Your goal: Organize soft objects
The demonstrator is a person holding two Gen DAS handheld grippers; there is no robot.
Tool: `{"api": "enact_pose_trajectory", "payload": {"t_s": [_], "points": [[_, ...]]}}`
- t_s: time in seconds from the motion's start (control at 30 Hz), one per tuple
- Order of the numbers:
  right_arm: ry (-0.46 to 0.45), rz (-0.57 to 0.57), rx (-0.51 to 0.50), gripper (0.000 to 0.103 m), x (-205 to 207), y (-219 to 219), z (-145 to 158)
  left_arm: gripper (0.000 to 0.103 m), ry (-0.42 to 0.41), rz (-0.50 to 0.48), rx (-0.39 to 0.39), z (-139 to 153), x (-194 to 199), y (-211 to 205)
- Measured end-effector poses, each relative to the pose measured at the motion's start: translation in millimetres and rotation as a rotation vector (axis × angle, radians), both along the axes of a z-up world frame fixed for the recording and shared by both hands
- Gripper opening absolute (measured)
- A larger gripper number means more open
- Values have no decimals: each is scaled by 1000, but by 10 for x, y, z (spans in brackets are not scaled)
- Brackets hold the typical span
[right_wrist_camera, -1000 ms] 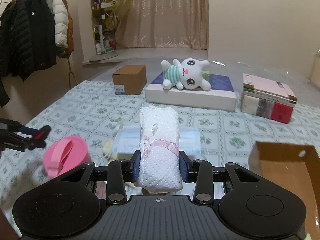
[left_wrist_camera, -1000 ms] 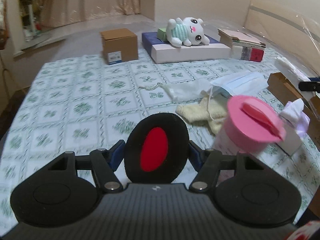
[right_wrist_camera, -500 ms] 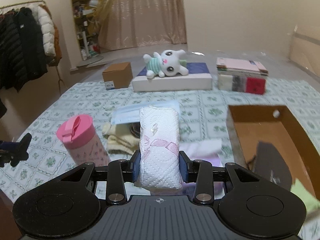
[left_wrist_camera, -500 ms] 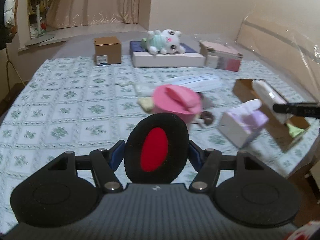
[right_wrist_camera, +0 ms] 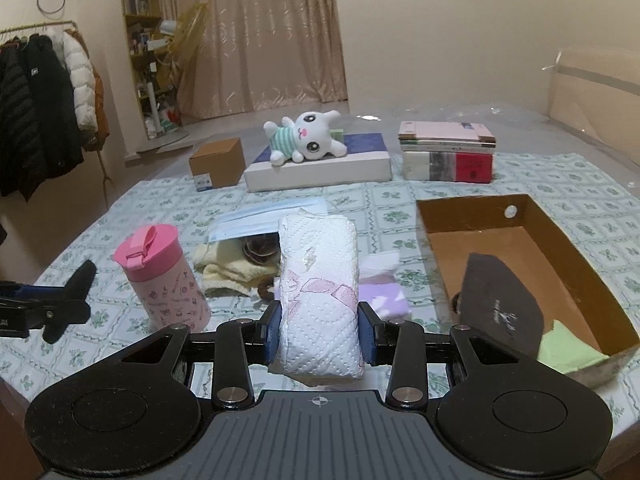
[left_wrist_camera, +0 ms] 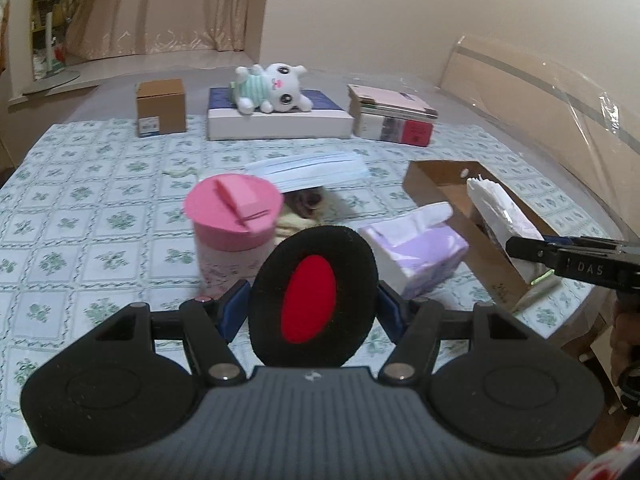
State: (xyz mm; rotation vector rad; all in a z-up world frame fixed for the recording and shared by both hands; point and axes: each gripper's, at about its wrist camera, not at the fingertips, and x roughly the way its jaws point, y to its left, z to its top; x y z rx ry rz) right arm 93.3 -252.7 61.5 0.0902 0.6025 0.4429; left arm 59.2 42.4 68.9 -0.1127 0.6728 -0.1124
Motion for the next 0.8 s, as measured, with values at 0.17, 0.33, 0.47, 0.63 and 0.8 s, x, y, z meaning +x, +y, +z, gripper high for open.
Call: {"api": "enact_pose_trajectory", "payload": {"t_s": [0.17,0.33,0.47,0.63,0.8], "points": [[4,-37,7,39,-21,-208,0,63,1,-31,5,-2,81,-228],[3,-95,3,39,-26,-550,6,63,5,-82,10,-4,205,-551],[2,-164,-15,39,3,-932,19,63,2,-138,-3,0,357,-887],[3,-245,-32,39,77,-1384,23,63,2,-200,-20,12,582,-1321],[21,-292,-30,39,224,-1710,-17,63,1,-246,-38,16,841,-1729]]}}
